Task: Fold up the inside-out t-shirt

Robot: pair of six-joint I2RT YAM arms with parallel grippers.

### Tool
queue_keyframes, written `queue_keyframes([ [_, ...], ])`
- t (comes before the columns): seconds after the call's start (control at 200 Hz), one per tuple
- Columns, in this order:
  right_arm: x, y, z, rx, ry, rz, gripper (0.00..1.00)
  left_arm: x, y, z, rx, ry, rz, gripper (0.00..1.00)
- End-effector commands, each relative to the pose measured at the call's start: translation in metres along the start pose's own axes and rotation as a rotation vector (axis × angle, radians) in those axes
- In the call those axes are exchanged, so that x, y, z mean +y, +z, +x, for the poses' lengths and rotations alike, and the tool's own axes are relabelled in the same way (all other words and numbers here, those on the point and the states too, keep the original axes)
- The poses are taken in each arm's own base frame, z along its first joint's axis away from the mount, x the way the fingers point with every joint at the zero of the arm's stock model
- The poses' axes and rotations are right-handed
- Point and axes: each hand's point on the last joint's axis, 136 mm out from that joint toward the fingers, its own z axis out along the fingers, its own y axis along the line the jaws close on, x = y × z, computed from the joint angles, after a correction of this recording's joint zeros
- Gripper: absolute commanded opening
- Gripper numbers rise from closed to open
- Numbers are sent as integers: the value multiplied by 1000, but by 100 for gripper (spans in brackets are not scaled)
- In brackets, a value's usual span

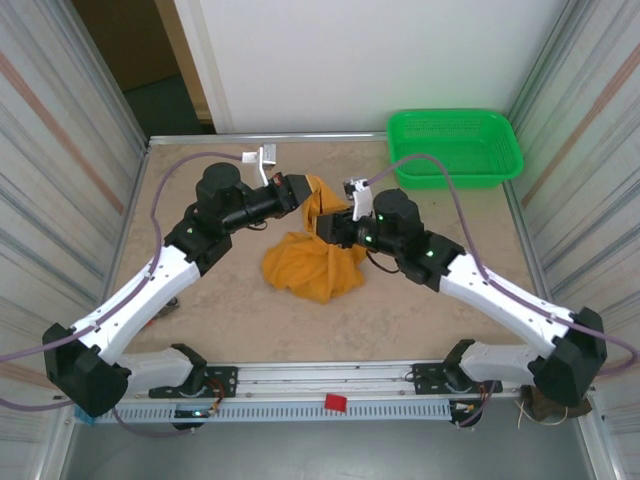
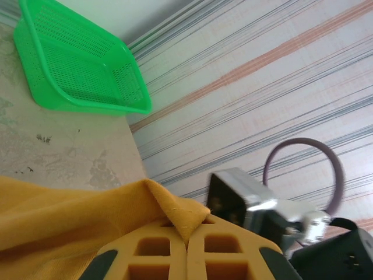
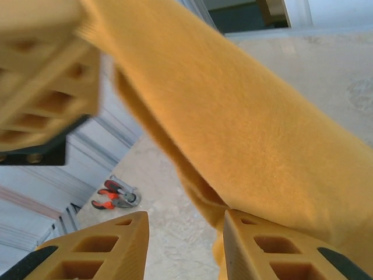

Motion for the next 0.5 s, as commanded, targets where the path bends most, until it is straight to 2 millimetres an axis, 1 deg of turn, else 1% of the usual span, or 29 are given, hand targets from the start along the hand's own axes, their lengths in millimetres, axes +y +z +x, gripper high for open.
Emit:
queue_keyframes([
  [0.0, 7, 7, -20, -56, 9, -18, 39, -27, -11, -10, -50, 30, 69, 0],
  [0.12, -4, 9, -27, -83, 20, 9, 40, -28, -11, -10, -51, 30, 70, 0],
  [0.21, -13, 8, -30, -96, 30, 36, 48, -28, -12, -10, -52, 32, 70, 0],
  [0.311, -22, 4, -32, -113, 38, 65, 52, -28, -12, -11, -54, 34, 69, 0],
  [0.496, -32, -4, -36, -145, 49, 92, 53, -30, -12, -12, -56, 37, 74, 0],
])
